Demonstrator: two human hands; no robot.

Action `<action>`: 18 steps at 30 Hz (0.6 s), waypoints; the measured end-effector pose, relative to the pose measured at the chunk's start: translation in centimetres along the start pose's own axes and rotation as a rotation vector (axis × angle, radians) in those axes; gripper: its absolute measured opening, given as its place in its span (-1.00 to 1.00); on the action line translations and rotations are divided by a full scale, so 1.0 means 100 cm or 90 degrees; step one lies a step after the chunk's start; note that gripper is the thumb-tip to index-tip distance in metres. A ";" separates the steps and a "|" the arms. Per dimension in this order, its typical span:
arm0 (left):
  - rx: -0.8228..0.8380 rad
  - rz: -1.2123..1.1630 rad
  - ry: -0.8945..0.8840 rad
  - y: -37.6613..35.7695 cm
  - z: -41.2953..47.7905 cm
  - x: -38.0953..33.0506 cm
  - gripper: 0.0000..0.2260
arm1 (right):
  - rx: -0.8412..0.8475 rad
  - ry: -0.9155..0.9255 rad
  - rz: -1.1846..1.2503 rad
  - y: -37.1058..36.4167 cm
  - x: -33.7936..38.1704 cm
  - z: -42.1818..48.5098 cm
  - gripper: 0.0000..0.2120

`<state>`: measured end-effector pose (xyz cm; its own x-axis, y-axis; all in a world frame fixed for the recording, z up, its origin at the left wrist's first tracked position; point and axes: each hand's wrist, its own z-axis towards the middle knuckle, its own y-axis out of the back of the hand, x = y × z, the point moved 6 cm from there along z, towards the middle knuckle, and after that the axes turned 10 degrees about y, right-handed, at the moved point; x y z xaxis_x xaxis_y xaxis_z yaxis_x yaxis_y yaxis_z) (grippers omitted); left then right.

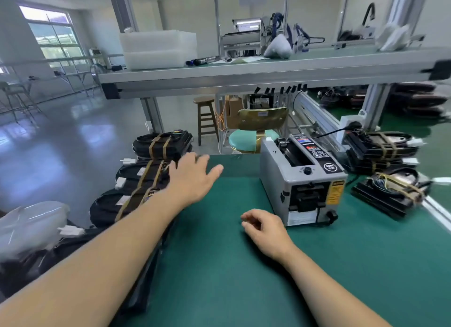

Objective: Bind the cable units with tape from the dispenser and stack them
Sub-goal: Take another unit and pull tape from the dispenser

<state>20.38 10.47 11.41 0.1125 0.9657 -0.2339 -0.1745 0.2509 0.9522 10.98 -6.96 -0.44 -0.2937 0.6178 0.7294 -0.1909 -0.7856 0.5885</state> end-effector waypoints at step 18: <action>0.110 -0.203 -0.324 -0.133 -0.183 -0.179 -0.80 | -0.418 -0.246 0.090 0.163 -0.087 -0.112 -0.82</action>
<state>2.76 -8.89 -0.66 0.5929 0.6814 -0.4292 0.1008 0.4660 0.8790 -0.02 -25.51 -1.10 -0.0316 0.3825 0.9234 -0.7274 -0.6424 0.2412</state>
